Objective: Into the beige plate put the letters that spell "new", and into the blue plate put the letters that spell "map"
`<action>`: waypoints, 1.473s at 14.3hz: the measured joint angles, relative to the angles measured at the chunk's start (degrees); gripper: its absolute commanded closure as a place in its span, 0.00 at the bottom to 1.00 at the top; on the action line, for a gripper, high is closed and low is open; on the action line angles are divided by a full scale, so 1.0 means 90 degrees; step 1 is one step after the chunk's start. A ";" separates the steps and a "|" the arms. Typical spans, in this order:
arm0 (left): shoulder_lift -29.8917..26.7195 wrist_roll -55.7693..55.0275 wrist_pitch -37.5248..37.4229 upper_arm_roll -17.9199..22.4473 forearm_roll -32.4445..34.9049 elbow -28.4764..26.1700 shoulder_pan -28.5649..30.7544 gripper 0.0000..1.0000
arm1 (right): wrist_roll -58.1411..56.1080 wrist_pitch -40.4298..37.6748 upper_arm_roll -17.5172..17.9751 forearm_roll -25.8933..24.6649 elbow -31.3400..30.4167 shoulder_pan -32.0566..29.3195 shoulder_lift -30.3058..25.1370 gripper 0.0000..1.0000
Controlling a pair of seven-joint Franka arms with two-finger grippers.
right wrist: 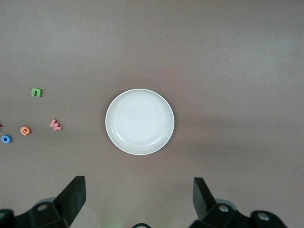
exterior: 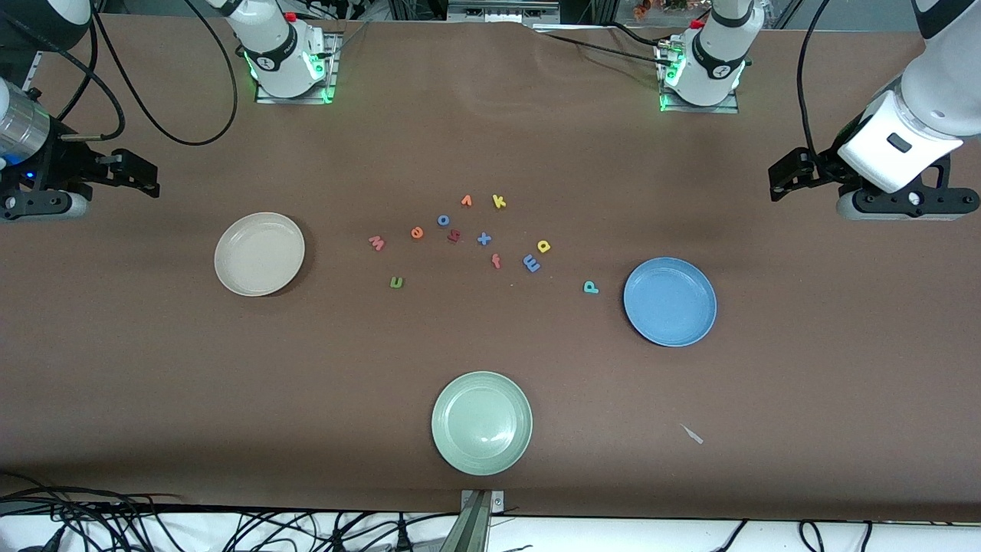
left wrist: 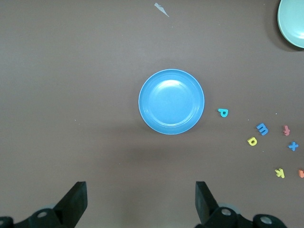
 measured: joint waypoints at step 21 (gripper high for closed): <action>-0.0039 0.0128 0.0001 0.0119 -0.0073 -0.0001 -0.0001 0.00 | 0.0000 -0.0004 0.0000 0.0000 0.0000 0.0000 0.0003 0.00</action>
